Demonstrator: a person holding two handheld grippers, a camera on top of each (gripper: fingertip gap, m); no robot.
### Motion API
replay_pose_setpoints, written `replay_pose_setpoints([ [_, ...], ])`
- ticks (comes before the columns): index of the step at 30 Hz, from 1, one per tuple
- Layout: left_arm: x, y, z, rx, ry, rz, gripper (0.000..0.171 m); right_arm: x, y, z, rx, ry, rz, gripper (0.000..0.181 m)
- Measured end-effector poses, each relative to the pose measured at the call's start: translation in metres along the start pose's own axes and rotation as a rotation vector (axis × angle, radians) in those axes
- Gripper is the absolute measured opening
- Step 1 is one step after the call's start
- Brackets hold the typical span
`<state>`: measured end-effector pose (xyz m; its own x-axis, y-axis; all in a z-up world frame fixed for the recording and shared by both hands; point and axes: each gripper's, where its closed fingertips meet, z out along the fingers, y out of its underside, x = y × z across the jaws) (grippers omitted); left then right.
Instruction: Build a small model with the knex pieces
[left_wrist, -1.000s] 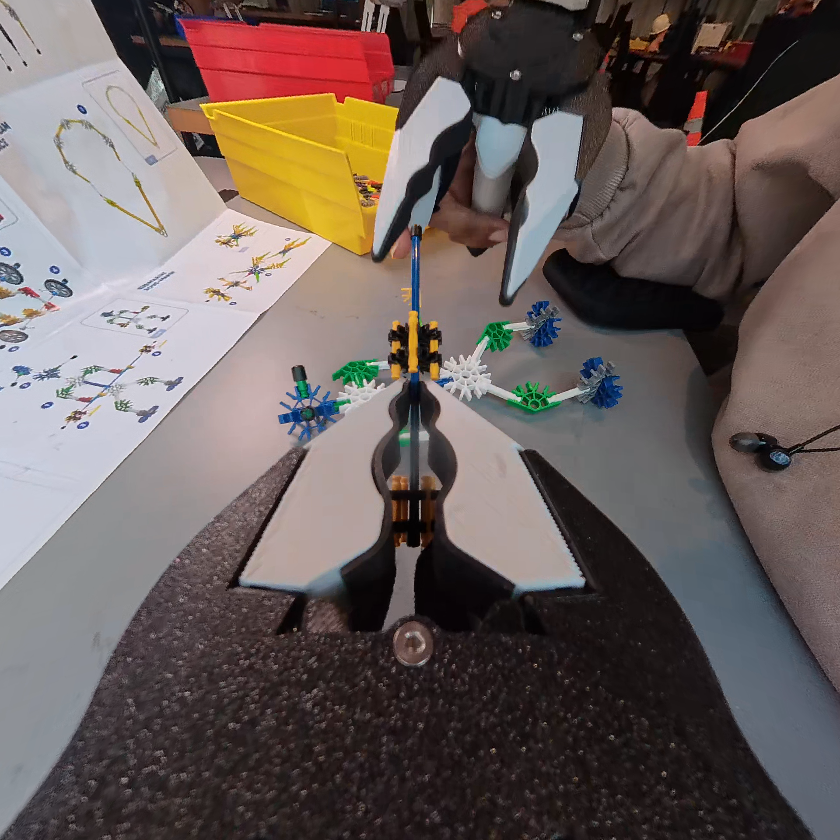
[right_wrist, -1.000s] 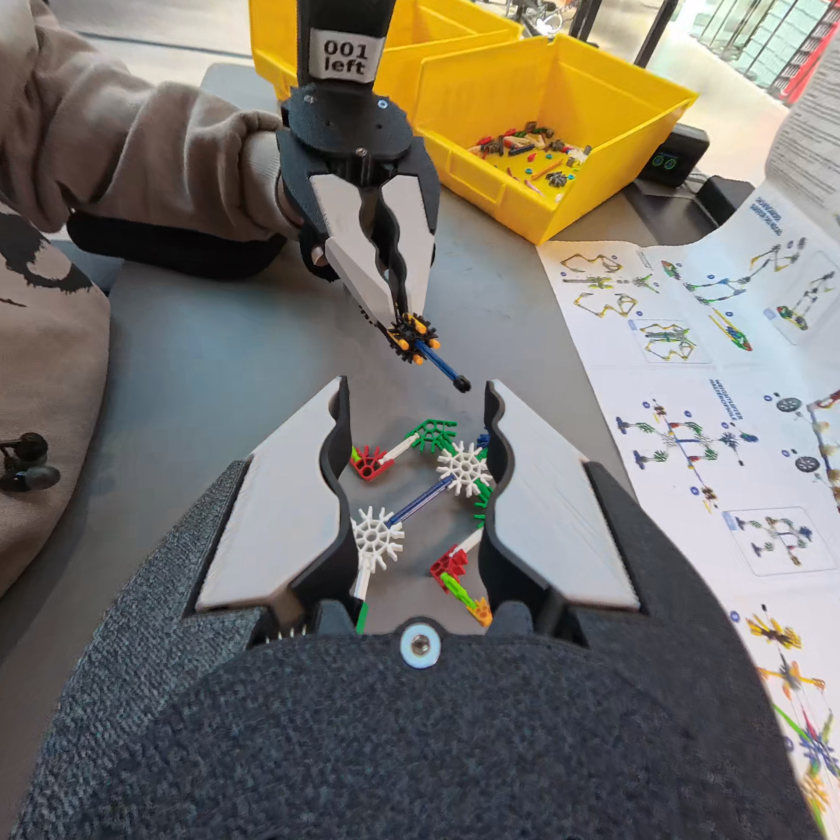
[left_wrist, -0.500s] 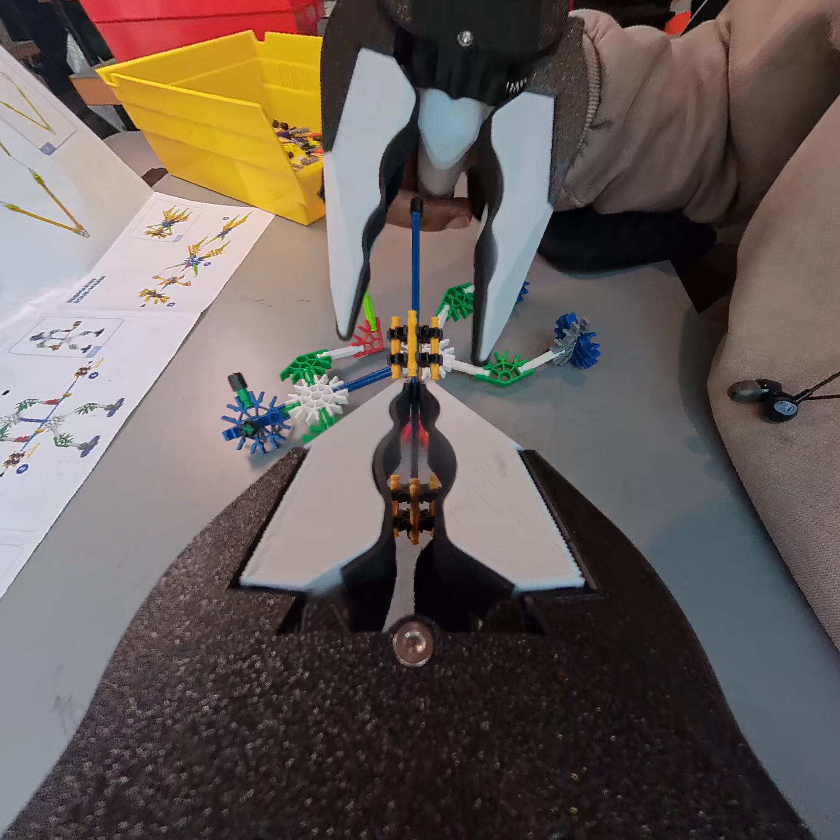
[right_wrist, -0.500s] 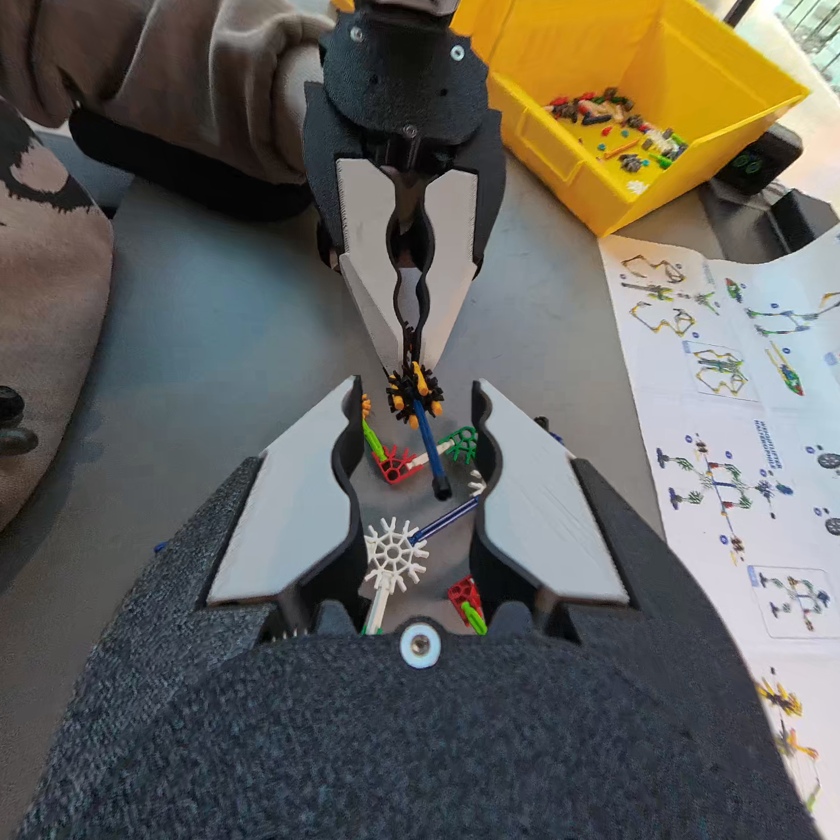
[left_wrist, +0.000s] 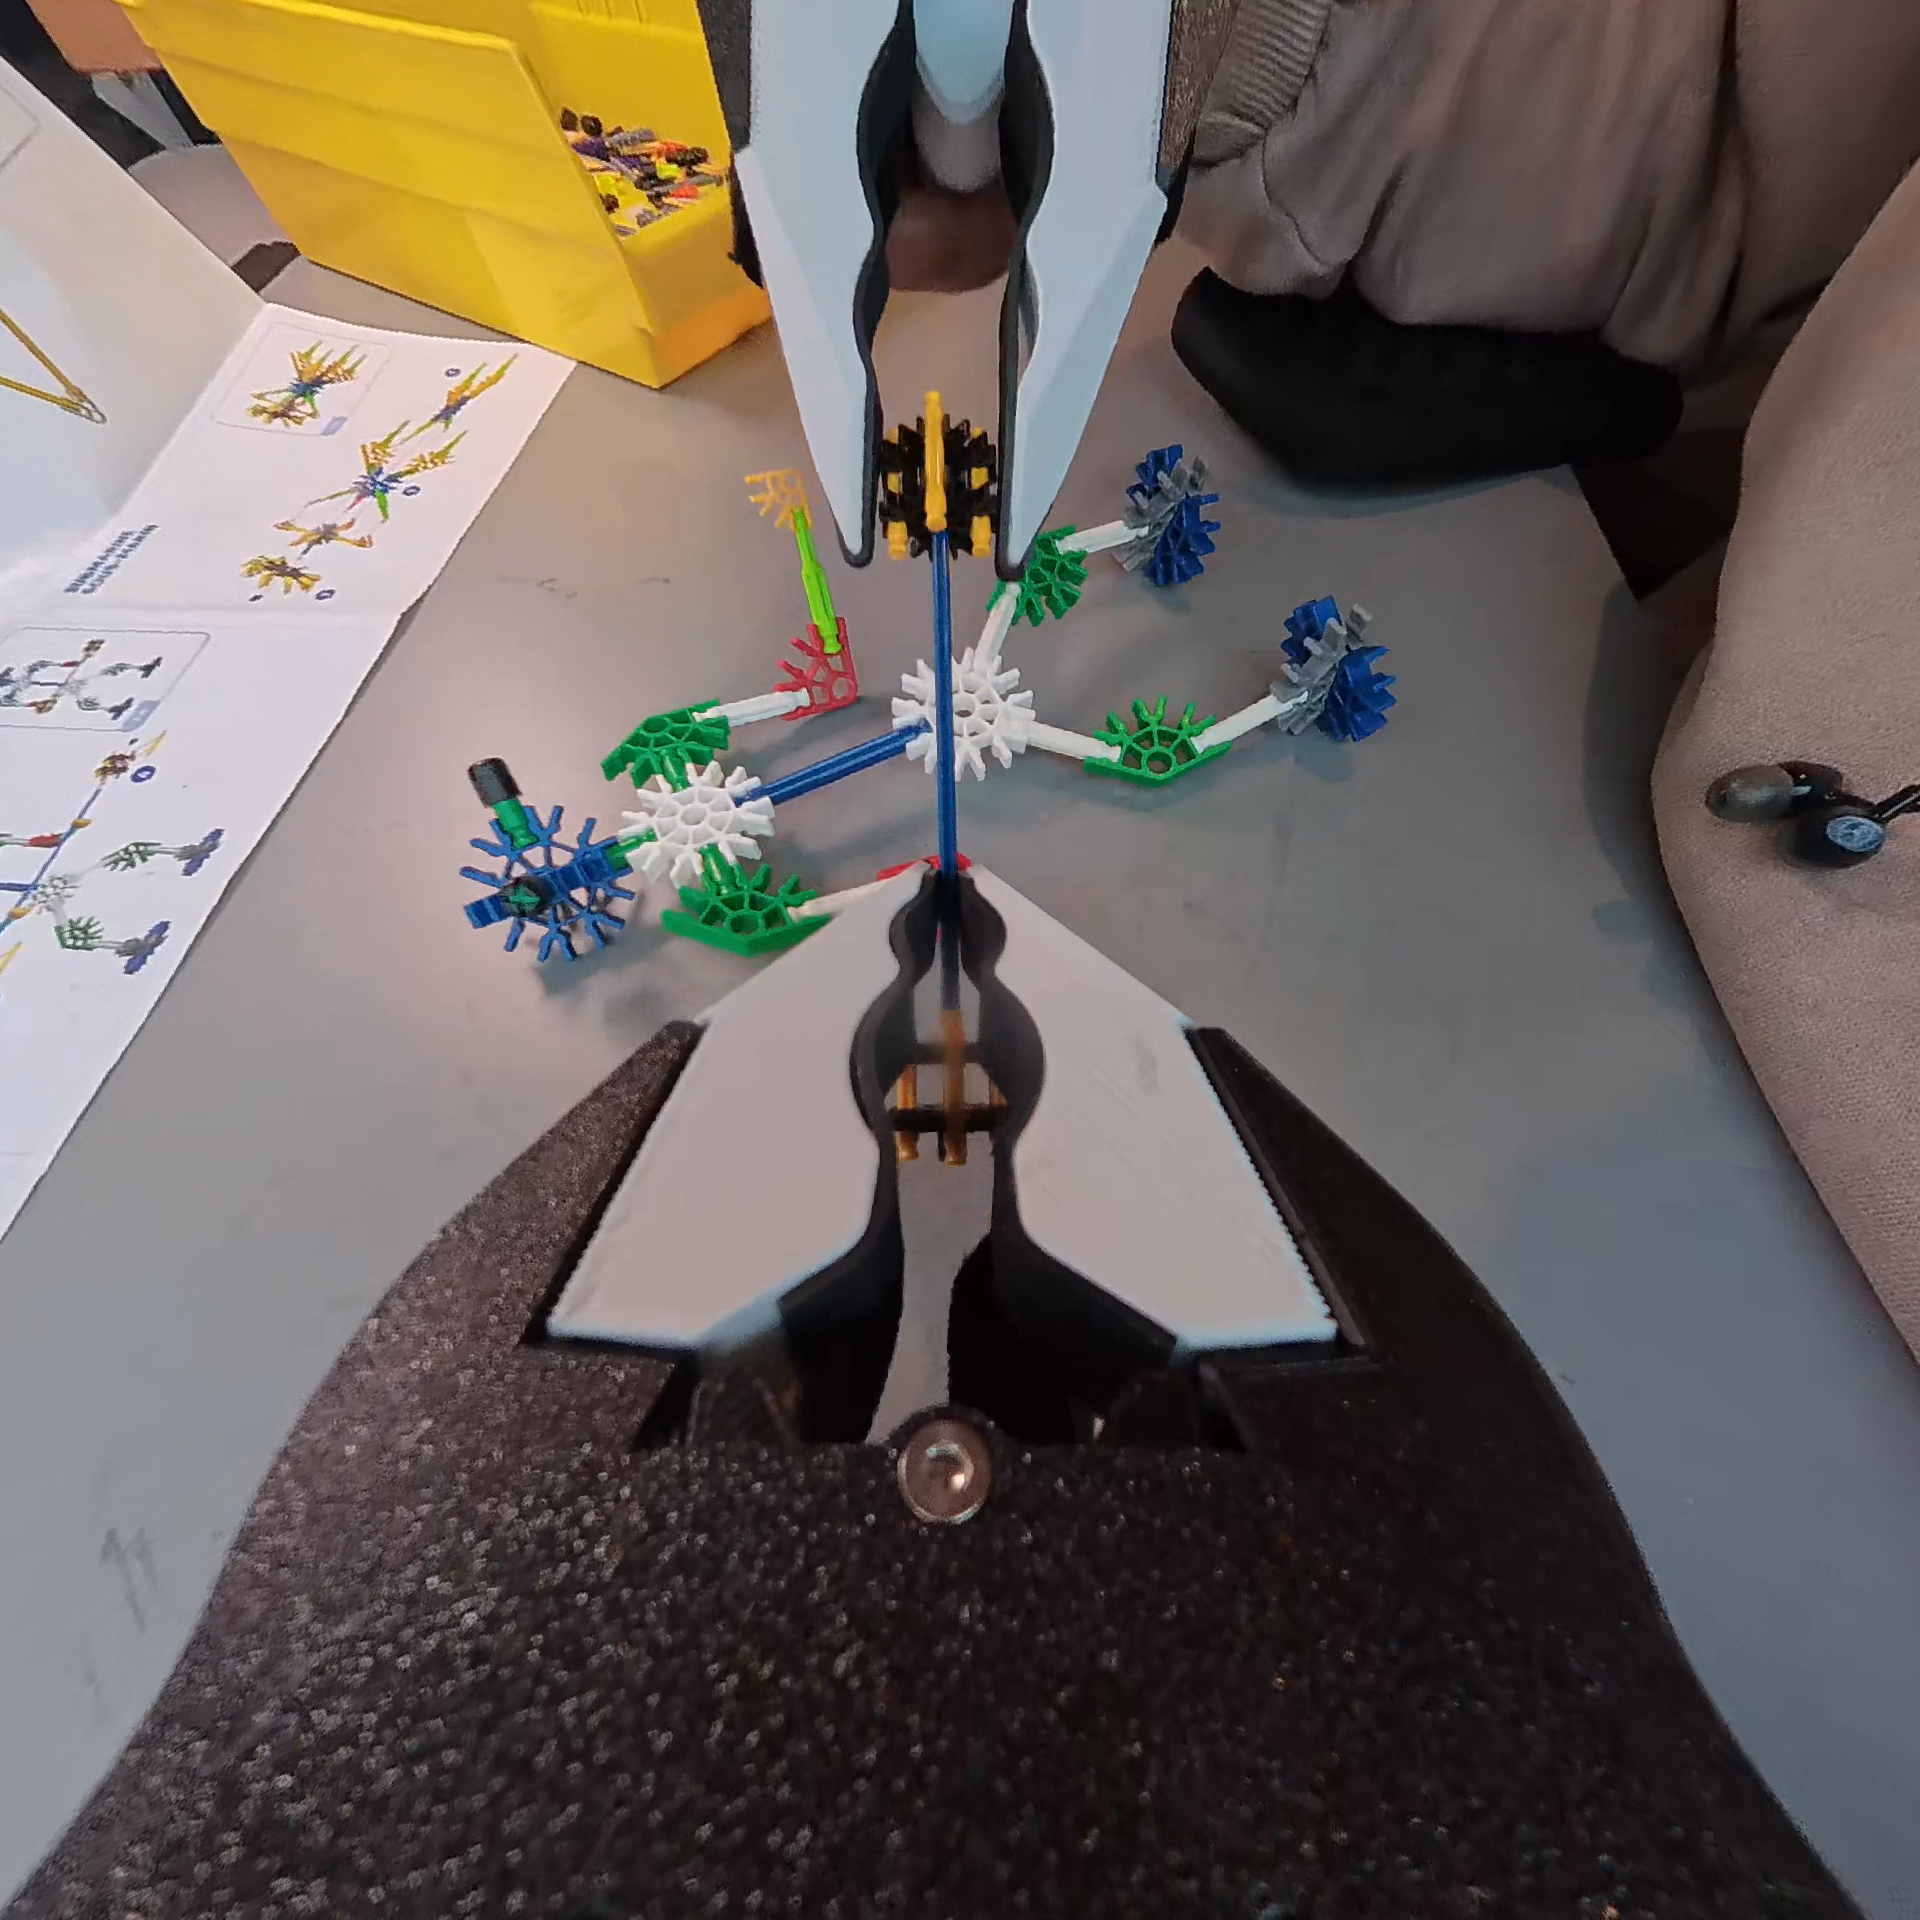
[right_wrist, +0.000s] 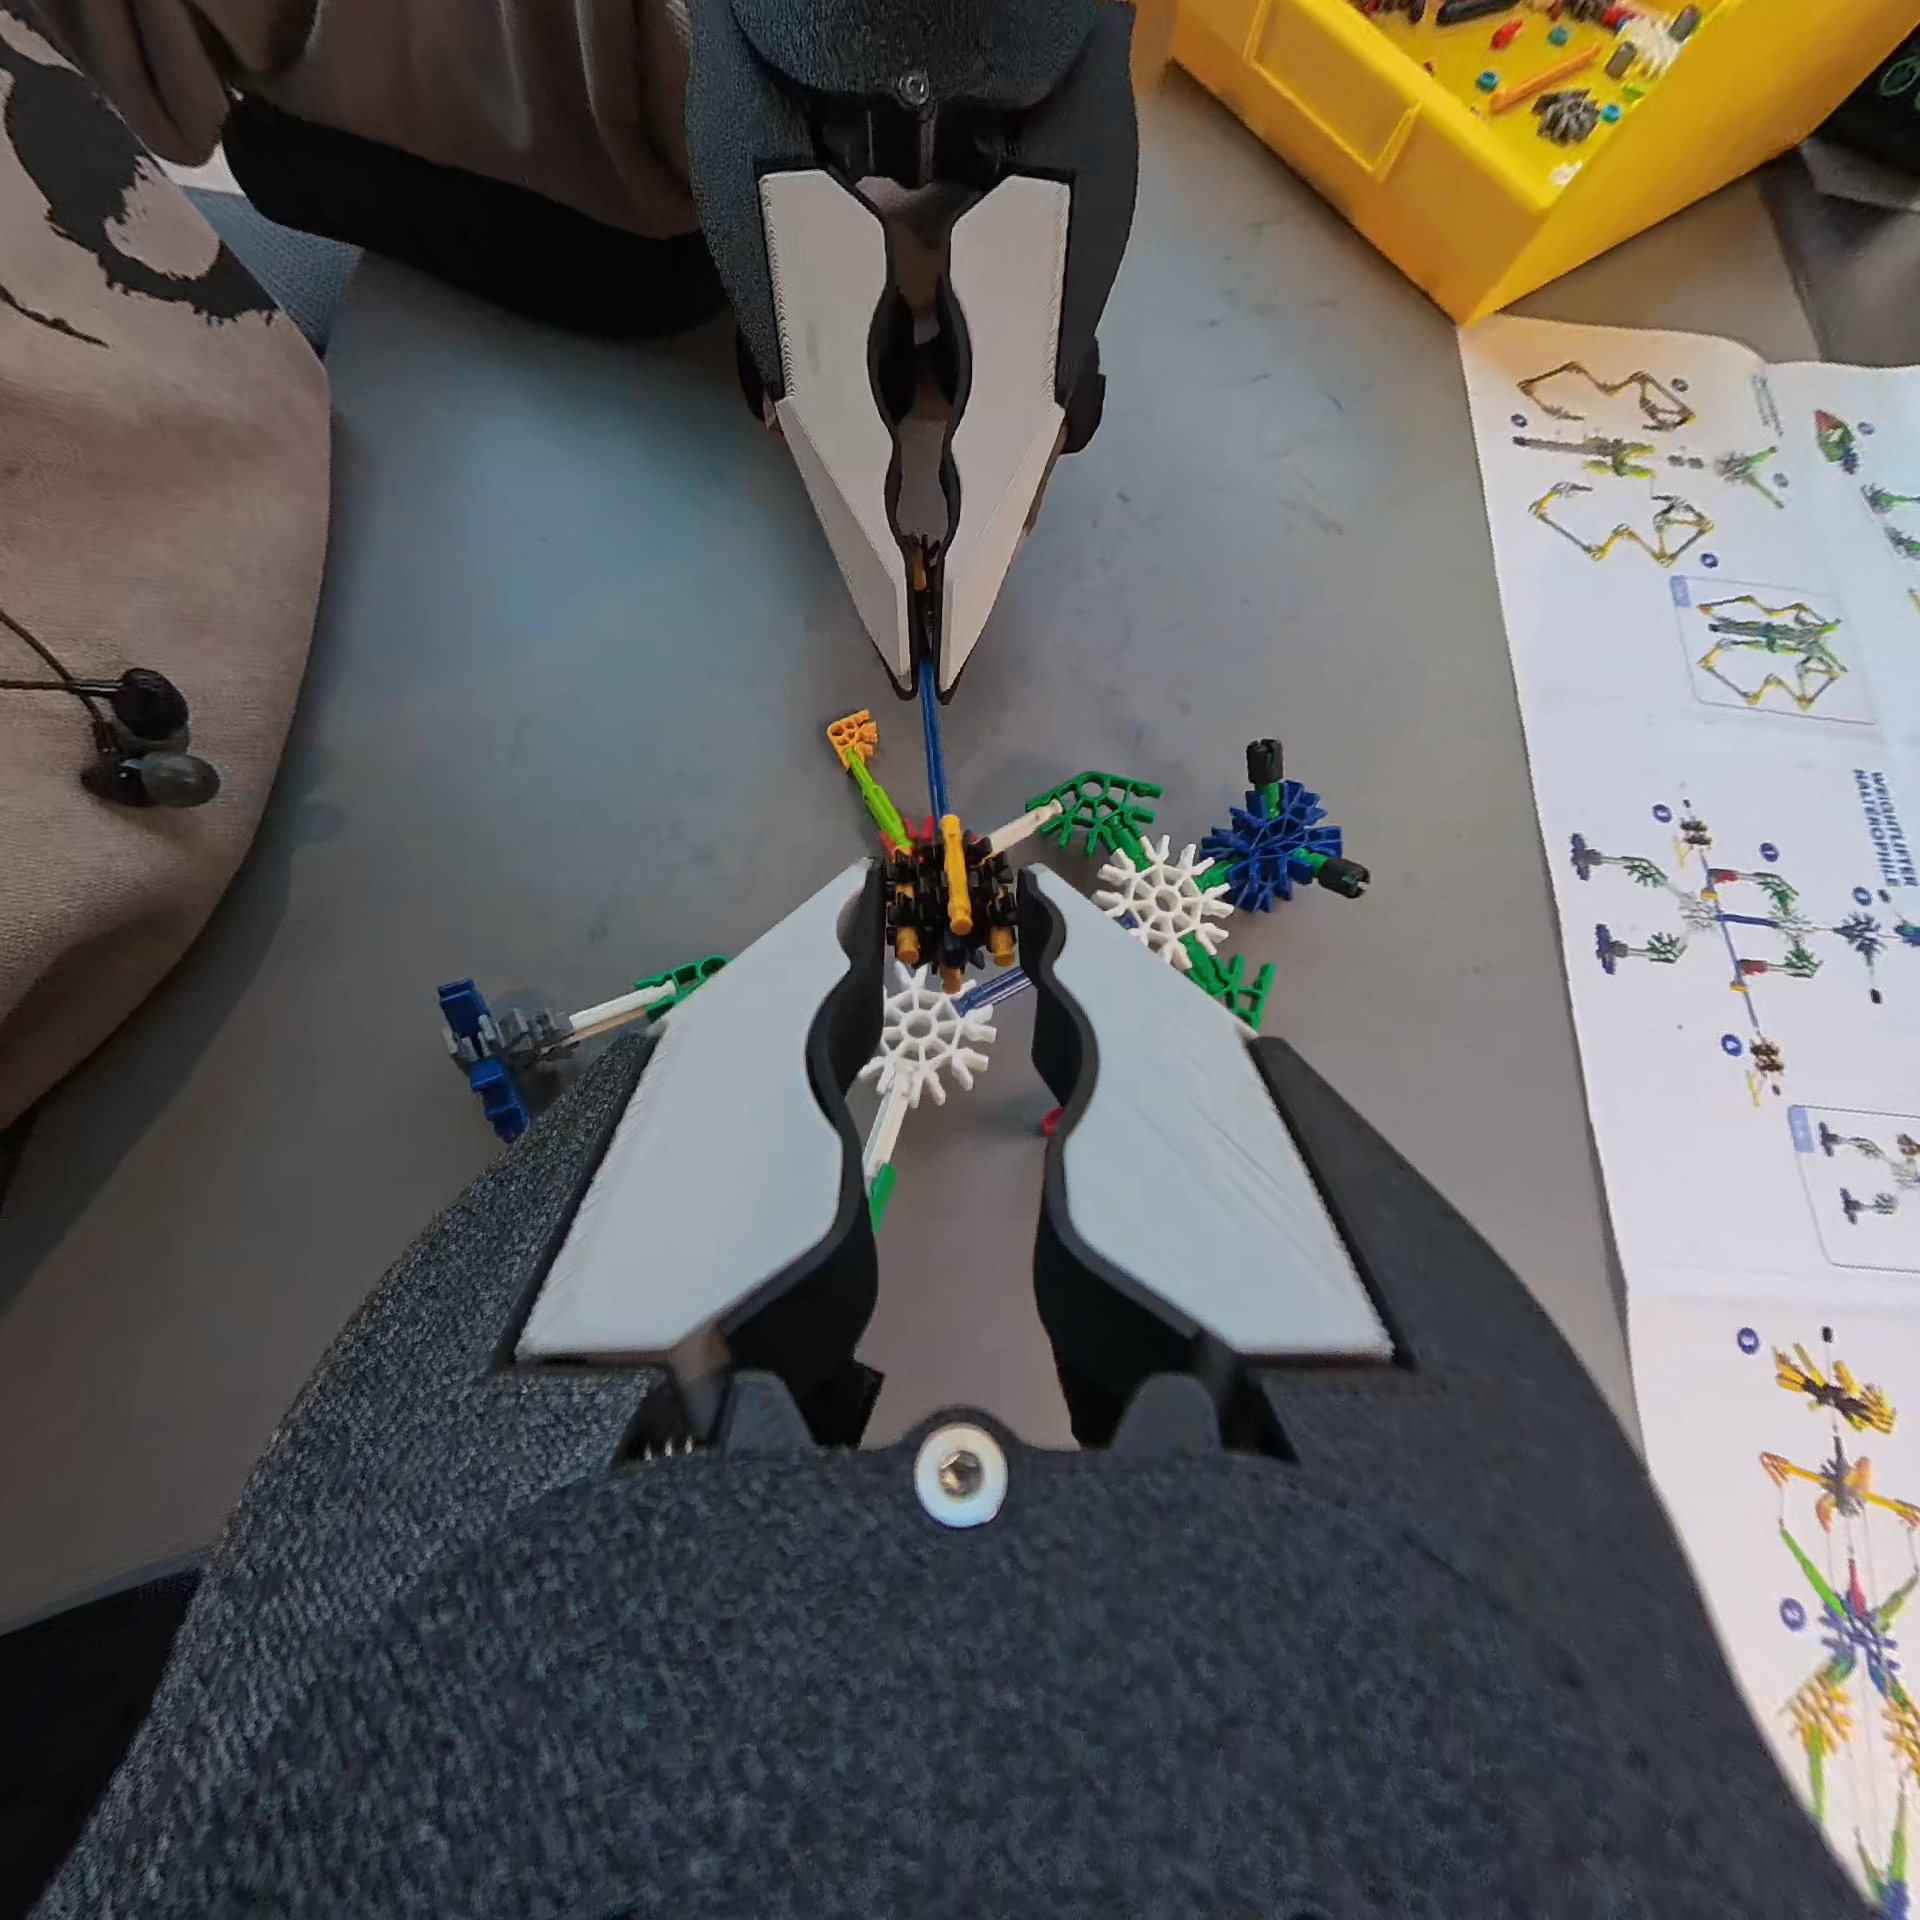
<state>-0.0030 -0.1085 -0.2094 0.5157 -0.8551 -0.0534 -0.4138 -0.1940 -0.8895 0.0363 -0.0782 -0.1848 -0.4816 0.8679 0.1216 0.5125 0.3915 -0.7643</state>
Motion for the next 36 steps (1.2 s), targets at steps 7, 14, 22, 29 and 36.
replay_pose_setpoints([
  [7,0.001,0.022,0.005,-0.116,0.002,0.036,0.01,-0.012,0.024,-0.002,-0.127,-0.049,0.015,0.023],
  [14,0.002,0.03,-0.001,-0.163,0.024,0.025,0.011,-0.021,0.043,0.008,-0.207,-0.099,0.034,0.024],
  [22,0.001,0.036,-0.008,-0.201,0.027,0.03,0.013,-0.014,0.046,0.012,-0.254,-0.049,0.033,0.026],
  [29,-0.007,0.024,-0.022,-0.143,-0.001,0.018,0.018,-0.016,-0.005,-0.018,-0.165,0.115,0.042,0.027],
  [36,-0.001,0.045,-0.012,-0.23,0.03,0.021,0.024,-0.06,0.03,0.034,-0.398,0.098,0.075,0.026],
])
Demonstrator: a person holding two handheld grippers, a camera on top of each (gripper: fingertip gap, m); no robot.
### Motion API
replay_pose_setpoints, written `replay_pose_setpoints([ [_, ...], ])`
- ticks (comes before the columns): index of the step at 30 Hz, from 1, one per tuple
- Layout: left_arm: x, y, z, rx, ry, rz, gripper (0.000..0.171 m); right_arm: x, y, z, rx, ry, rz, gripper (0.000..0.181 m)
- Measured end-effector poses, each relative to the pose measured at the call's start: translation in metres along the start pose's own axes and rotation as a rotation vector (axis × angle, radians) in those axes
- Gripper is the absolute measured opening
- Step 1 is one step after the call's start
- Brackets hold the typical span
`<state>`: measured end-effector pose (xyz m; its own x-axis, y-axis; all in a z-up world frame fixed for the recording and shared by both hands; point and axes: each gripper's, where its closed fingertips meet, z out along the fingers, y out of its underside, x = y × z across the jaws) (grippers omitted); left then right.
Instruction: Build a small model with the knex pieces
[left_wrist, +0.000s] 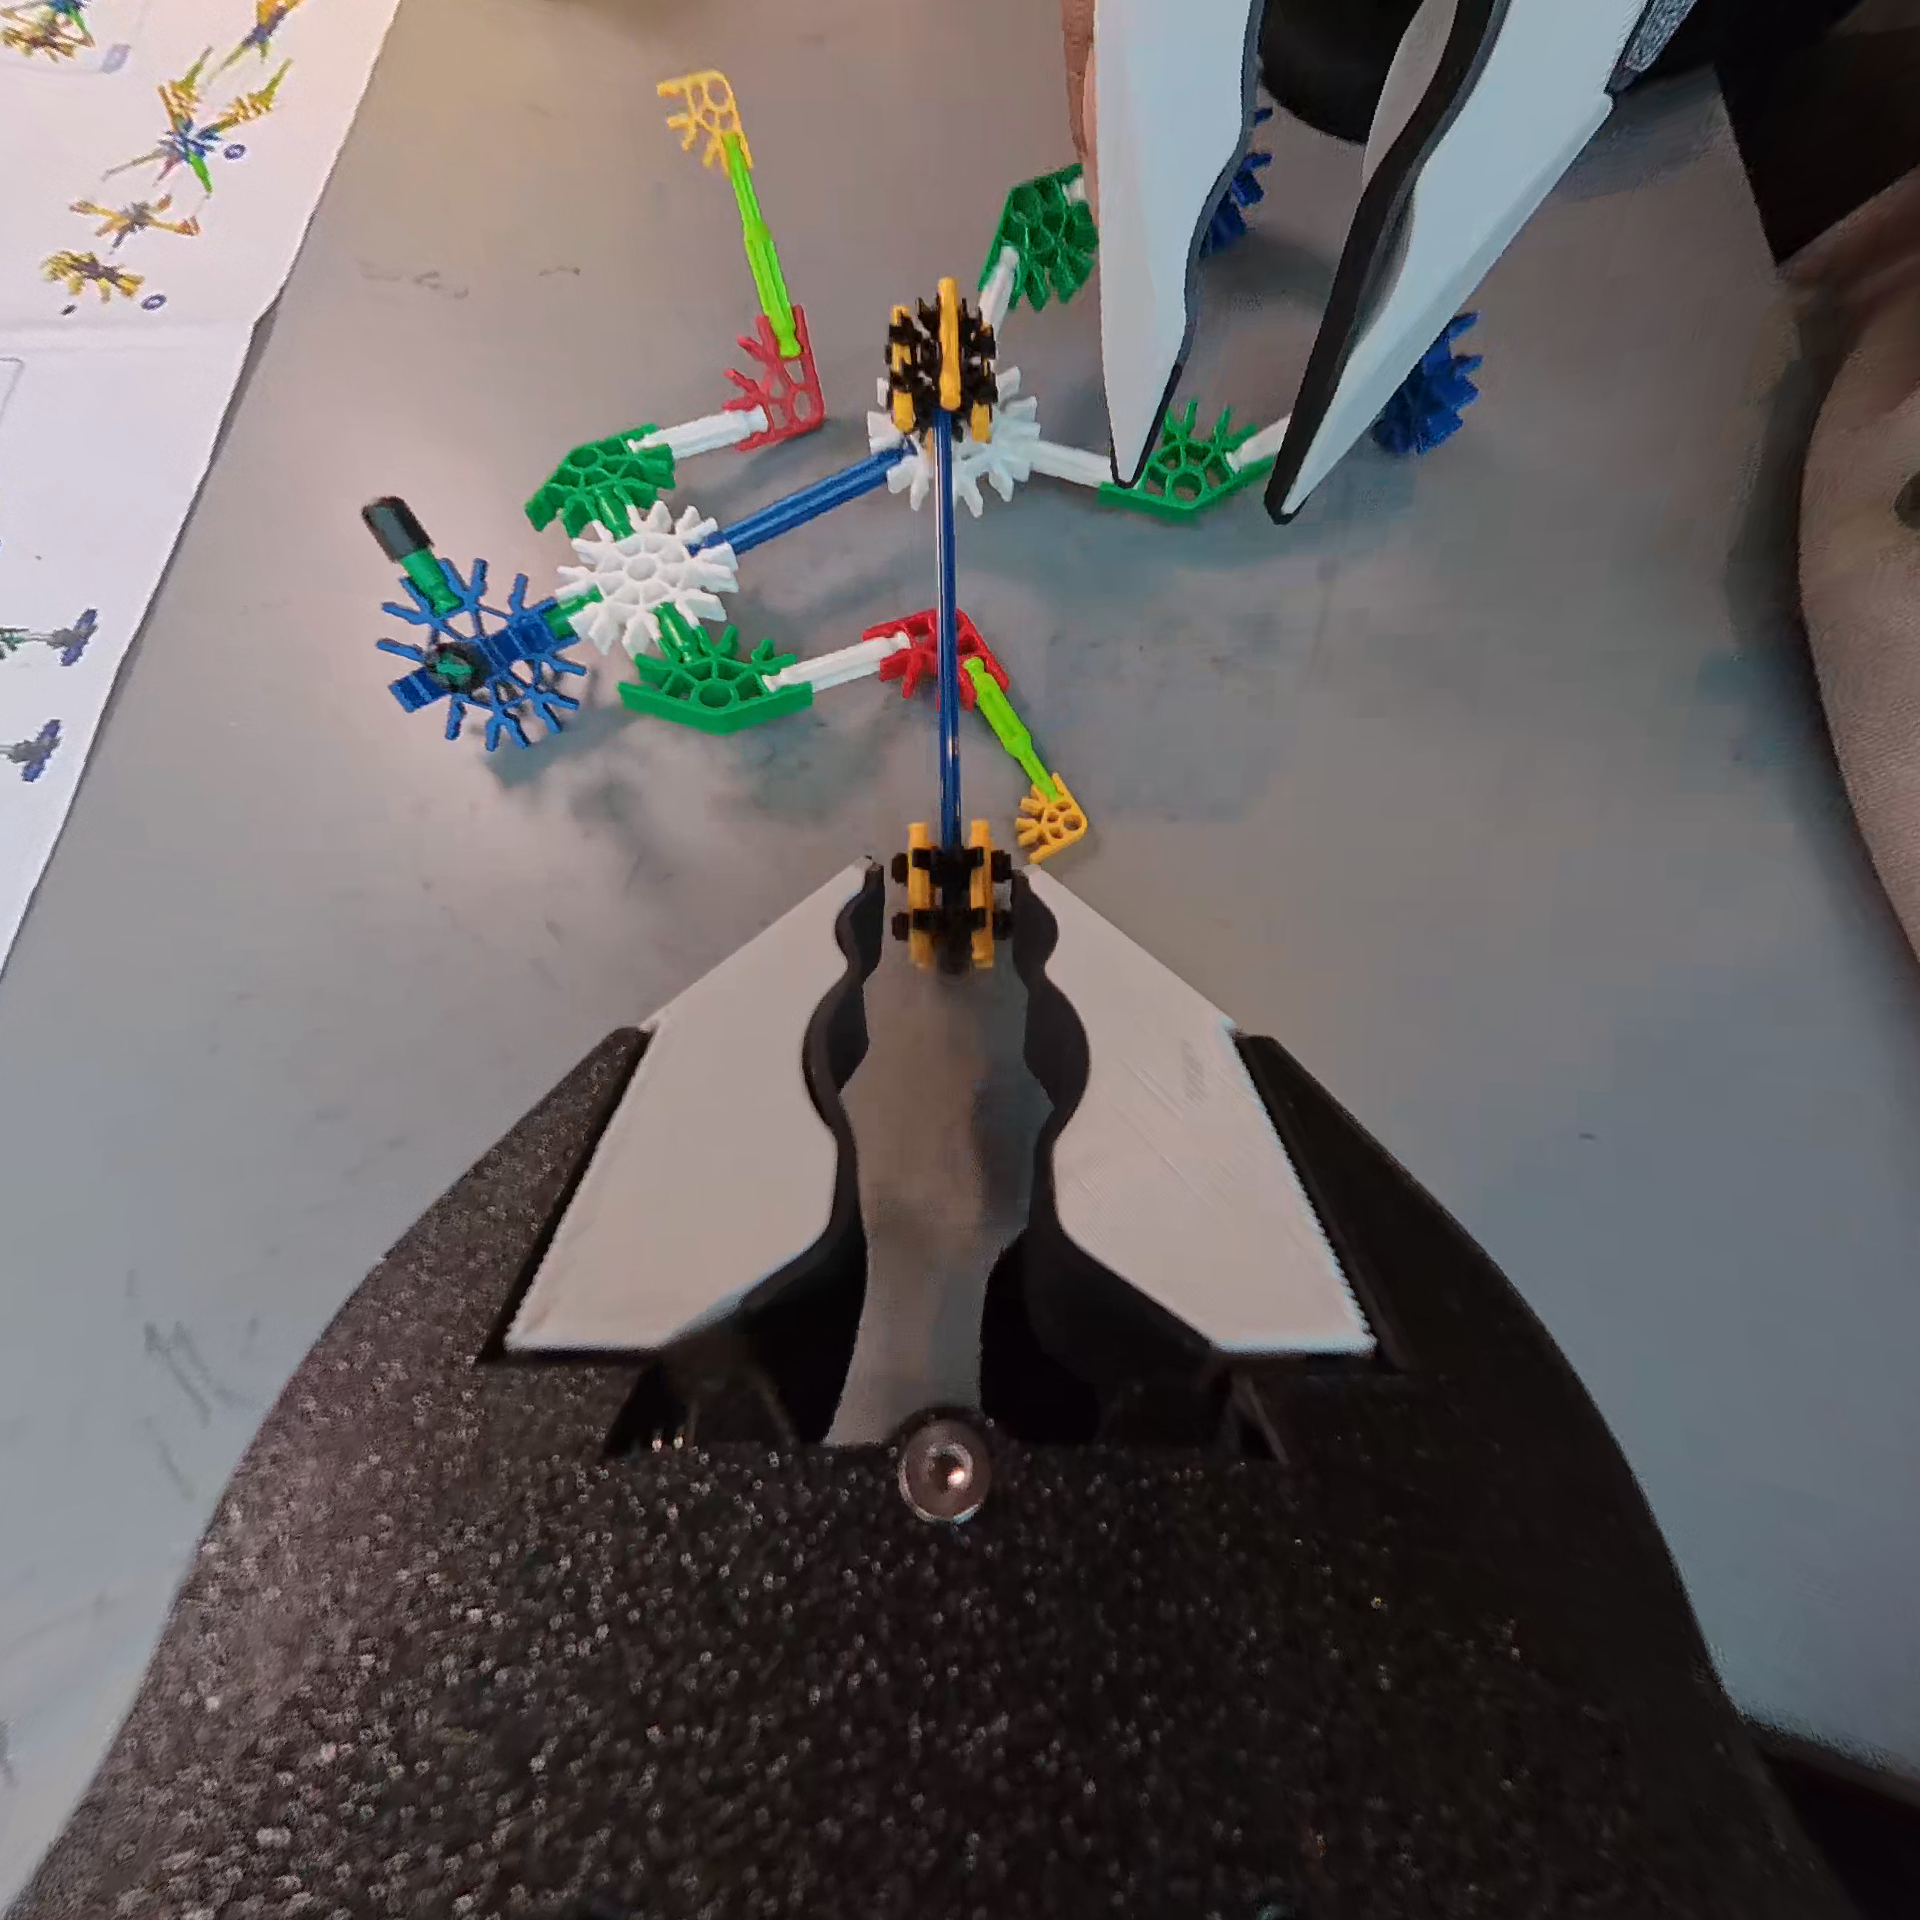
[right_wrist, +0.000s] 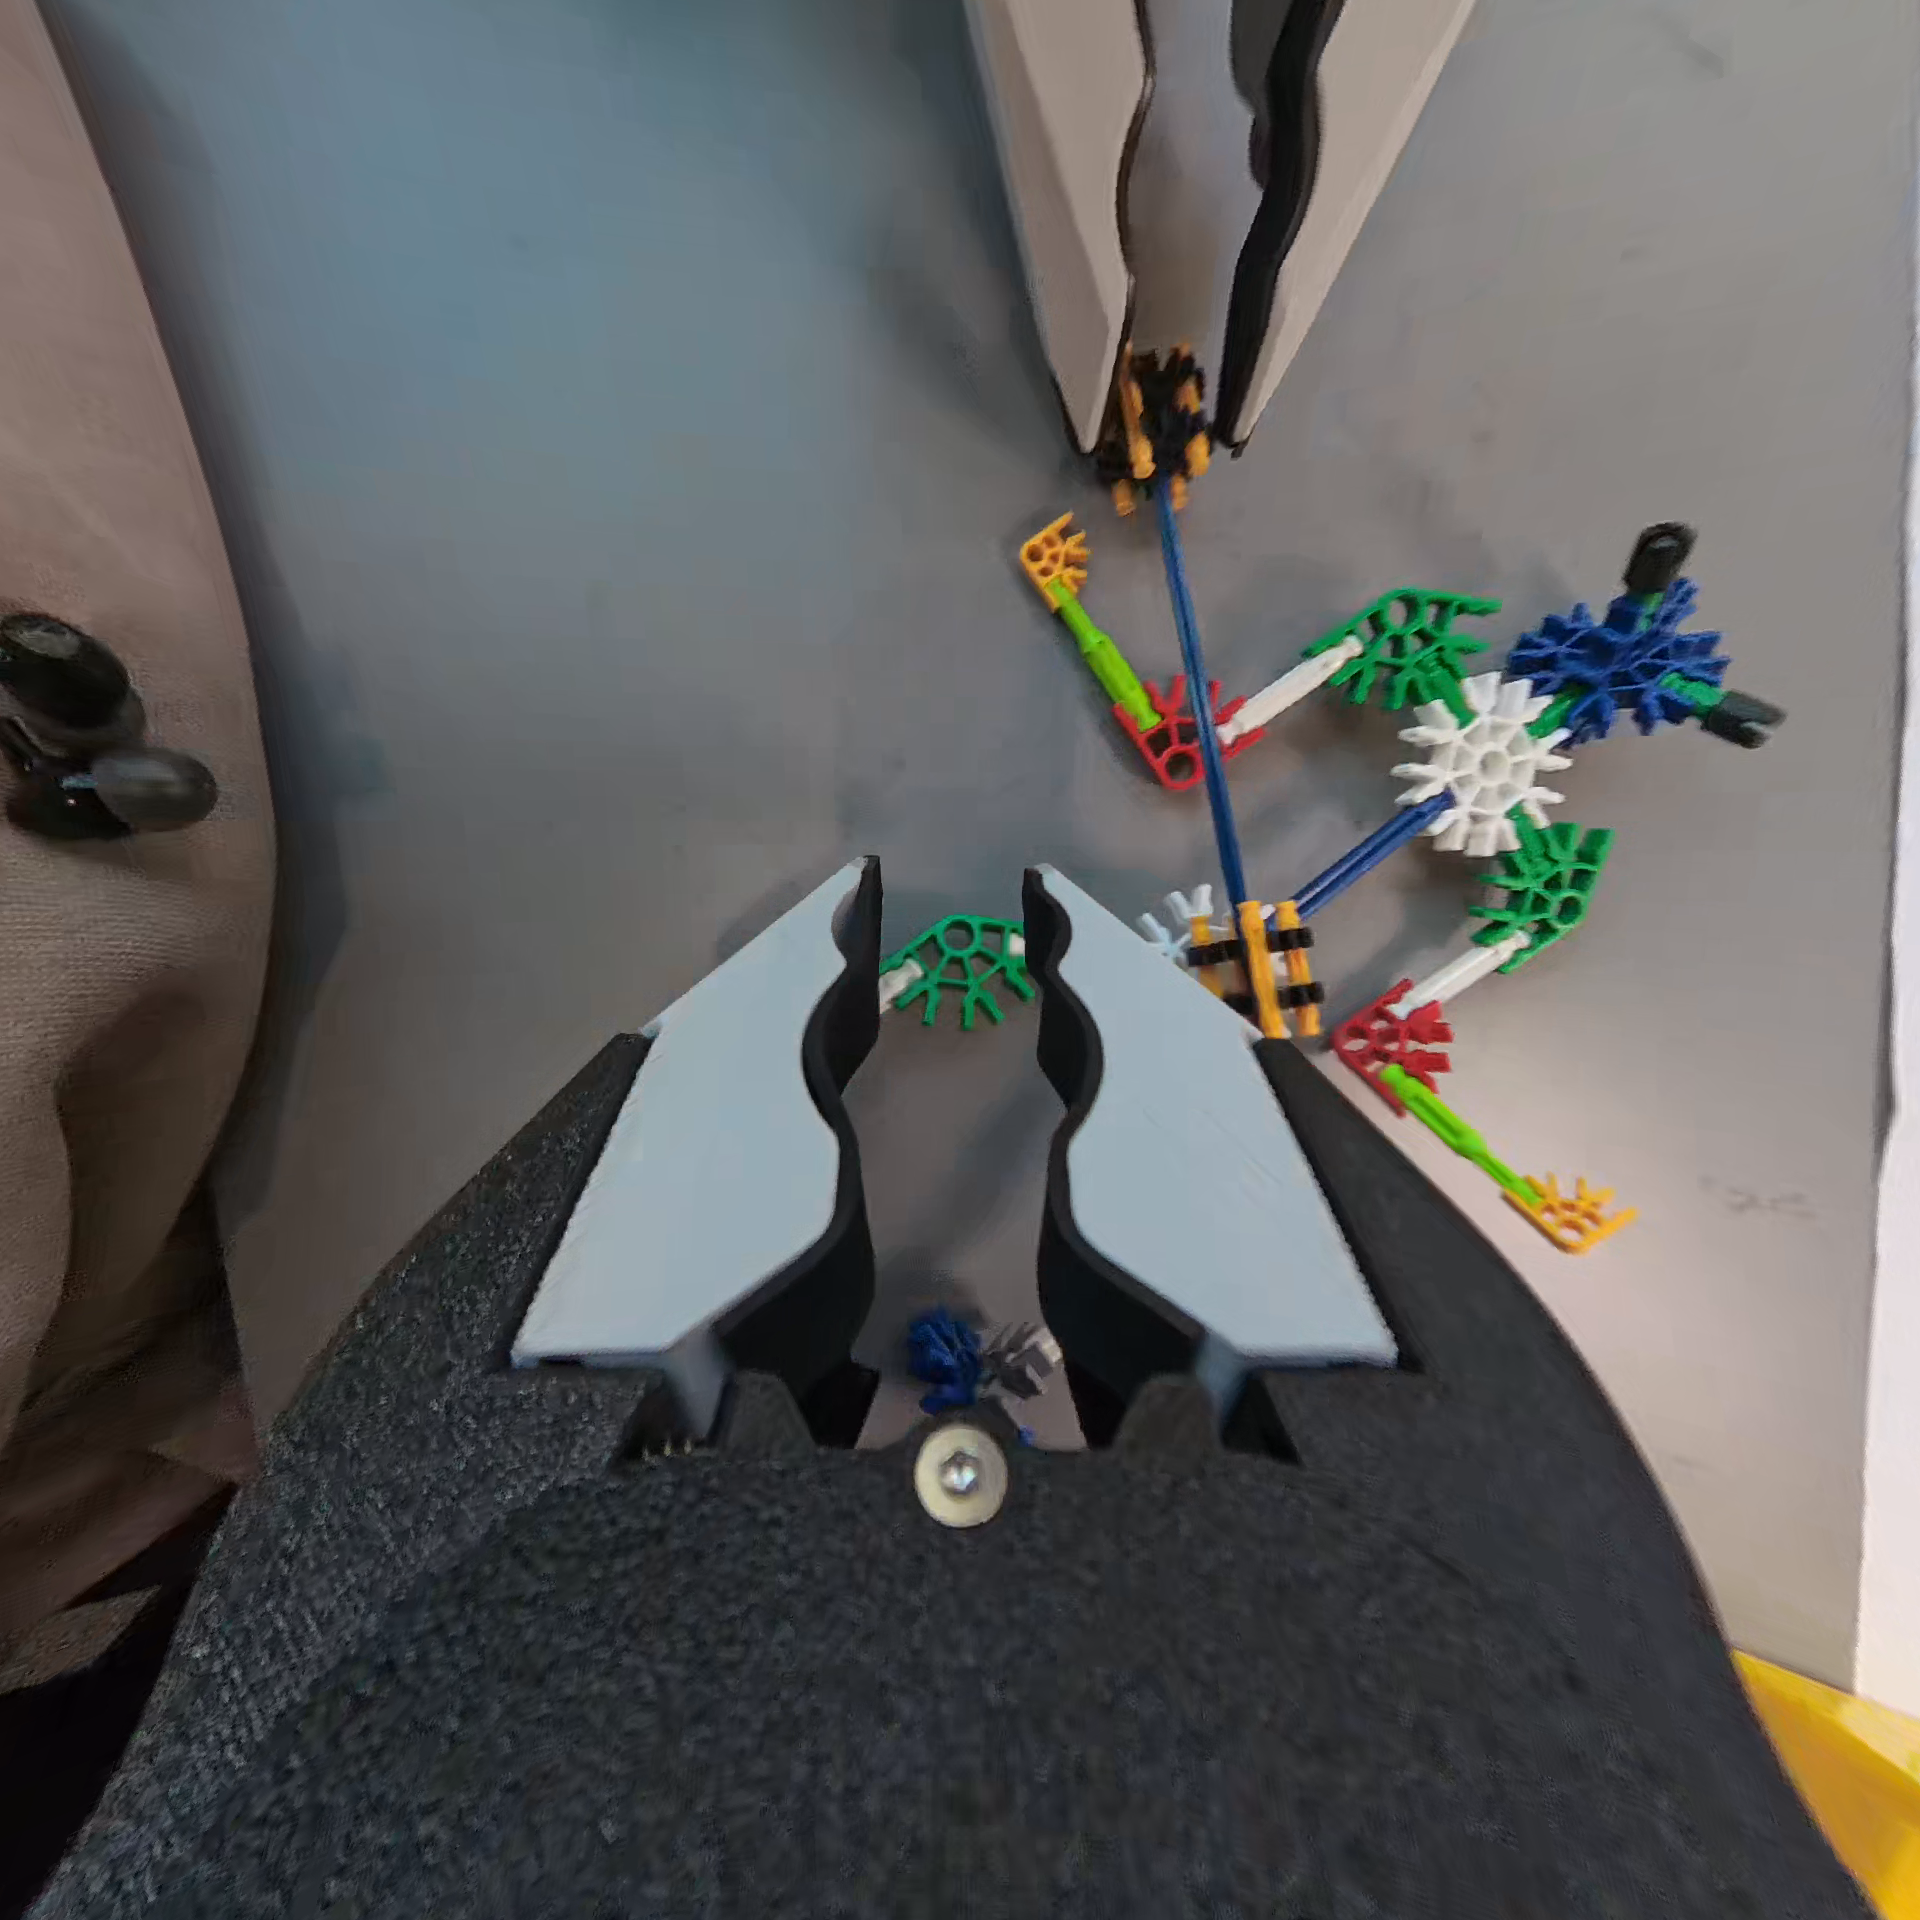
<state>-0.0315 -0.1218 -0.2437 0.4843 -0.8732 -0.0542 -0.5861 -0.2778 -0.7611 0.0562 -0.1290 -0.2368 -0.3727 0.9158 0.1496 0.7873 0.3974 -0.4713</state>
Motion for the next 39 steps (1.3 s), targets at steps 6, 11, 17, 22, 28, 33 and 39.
replay_pose_setpoints([
  [6,0.005,0.004,0.004,-0.042,-0.001,0.021,0.024,0.009,0.045,-0.008,-0.172,0.047,-0.03,0.011],
  [11,0.009,0.0,0.006,-0.044,-0.003,0.053,0.023,0.036,0.077,-0.03,-0.253,0.148,-0.005,0.012],
  [17,0.013,-0.002,0.01,-0.04,0.001,0.064,0.023,0.011,0.027,-0.034,-0.015,0.104,0.027,0.013],
  [22,0.017,-0.012,0.005,0.009,0.013,0.064,0.024,0.024,0.032,-0.026,0.004,0.161,0.095,0.018],
  [28,0.019,-0.027,0.008,0.051,-0.004,0.065,0.024,0.034,0.042,-0.027,0.002,0.187,0.163,0.022],
  [33,0.016,-0.032,0.027,0.008,-0.063,0.075,0.011,0.01,0.04,-0.015,0.037,0.087,0.196,0.011],
  [39,0.013,-0.028,0.039,-0.054,-0.077,0.075,0.003,0.013,0.043,-0.002,0.082,0.125,0.384,0.021],
])
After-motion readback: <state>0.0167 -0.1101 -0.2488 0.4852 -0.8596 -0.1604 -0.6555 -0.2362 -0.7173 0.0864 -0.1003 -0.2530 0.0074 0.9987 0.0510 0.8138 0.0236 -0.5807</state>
